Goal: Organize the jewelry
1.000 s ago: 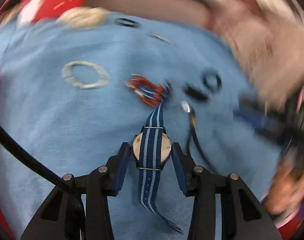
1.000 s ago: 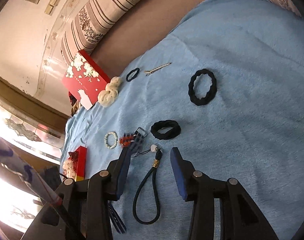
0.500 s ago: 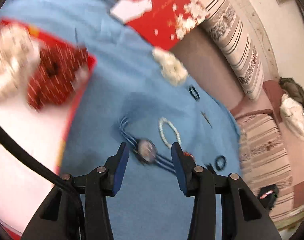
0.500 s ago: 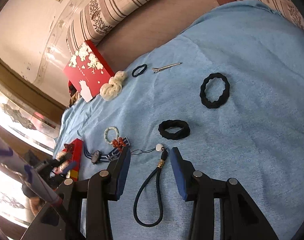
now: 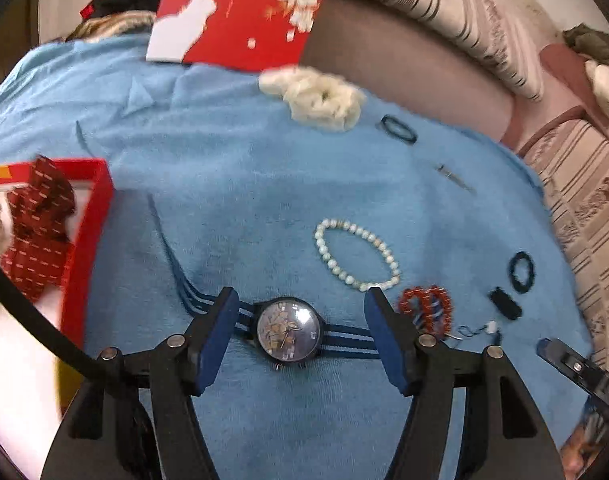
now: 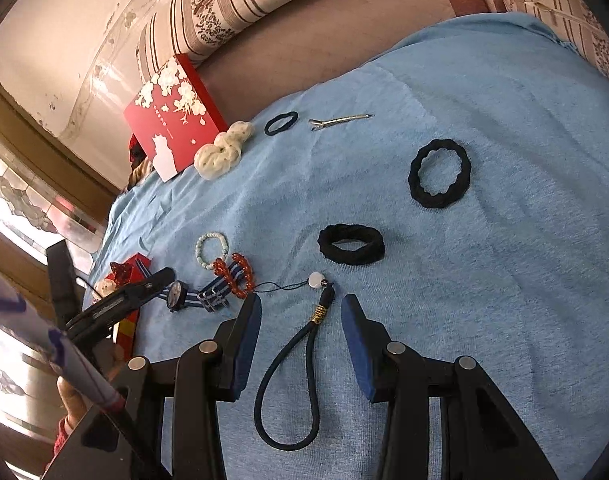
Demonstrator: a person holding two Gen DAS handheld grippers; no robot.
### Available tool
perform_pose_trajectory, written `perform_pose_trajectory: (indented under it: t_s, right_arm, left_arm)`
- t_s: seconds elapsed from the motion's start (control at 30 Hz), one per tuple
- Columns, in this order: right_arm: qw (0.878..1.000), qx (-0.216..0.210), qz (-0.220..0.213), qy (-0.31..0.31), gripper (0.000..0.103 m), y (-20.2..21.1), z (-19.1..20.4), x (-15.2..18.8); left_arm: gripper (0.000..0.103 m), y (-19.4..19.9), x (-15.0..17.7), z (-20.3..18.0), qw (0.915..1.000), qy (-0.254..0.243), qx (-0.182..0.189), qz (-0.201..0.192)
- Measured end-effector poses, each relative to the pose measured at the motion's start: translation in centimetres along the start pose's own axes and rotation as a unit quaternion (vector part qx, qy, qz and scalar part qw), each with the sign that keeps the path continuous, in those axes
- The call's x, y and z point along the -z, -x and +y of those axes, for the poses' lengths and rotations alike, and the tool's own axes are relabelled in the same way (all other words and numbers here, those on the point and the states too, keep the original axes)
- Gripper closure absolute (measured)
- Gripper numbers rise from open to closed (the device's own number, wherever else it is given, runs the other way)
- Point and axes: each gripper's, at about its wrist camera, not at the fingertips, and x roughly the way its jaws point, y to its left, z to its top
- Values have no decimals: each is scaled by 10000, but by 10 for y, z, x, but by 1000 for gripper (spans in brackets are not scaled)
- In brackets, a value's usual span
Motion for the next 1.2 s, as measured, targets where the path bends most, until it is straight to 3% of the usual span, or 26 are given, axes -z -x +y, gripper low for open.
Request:
perform_pose_trajectory:
  t_s: [0.07, 0.1, 0.17, 0.3, 0.37, 0.43, 0.5, 0.6, 0.73, 0.9, 1.07, 1.17, 1.2]
  right_arm:
    - [10000, 40, 29, -2, 58, -2, -1, 1]
    - [10000, 48, 36, -29, 58, -2, -2, 1]
    - [9999, 24, 34, -92, 58, -2, -3, 1]
    - [9998, 75, -24, -157, 57, 2, -5, 2]
    - [9997, 65, -51, -227, 57, 5, -8, 2]
    - [9995, 21, -62, -295, 57, 7, -10, 2]
    - [9993, -45, -71, -371, 54, 9, -11, 2]
    - [9990, -90, -113, -421, 53, 11, -12, 2]
    - [9992, 12, -151, -369, 52, 13, -11, 3]
    - [9993, 47, -112, -363, 52, 12, -11, 6]
    - [9994, 73, -94, -328, 52, 9, -10, 4]
    - [9994, 63, -122, -312, 52, 10, -9, 4]
    - [9995, 55, -127, -299, 52, 10, -9, 3]
  left_arm:
    - [39, -9, 1, -10, 9980, -320, -517, 142]
    - [39, -12, 5, -18, 9932, -698, -915, 186]
    - [38, -13, 12, -32, 9831, -1243, -1283, 397]
    - [40, -1, 35, -43, 9664, -1998, -1357, 880]
    - [40, 11, 48, -38, 9637, -2127, -1204, 1070]
    - [43, 27, 51, -25, 9720, -1909, -822, 1097]
    - [44, 51, 41, -10, 9860, -1439, -316, 787]
    - [43, 79, 27, 11, 9958, -848, -174, 306]
    - [41, 82, 33, 33, 9975, -447, -416, 361]
    - [41, 51, 40, 57, 9947, 527, -79, 876]
    - [34, 36, 18, 43, 9939, 948, 171, 530]
    - [34, 13, 8, 38, 9898, 1257, -12, 674]
    - [33, 7, 5, 32, 9900, 1250, -256, 594]
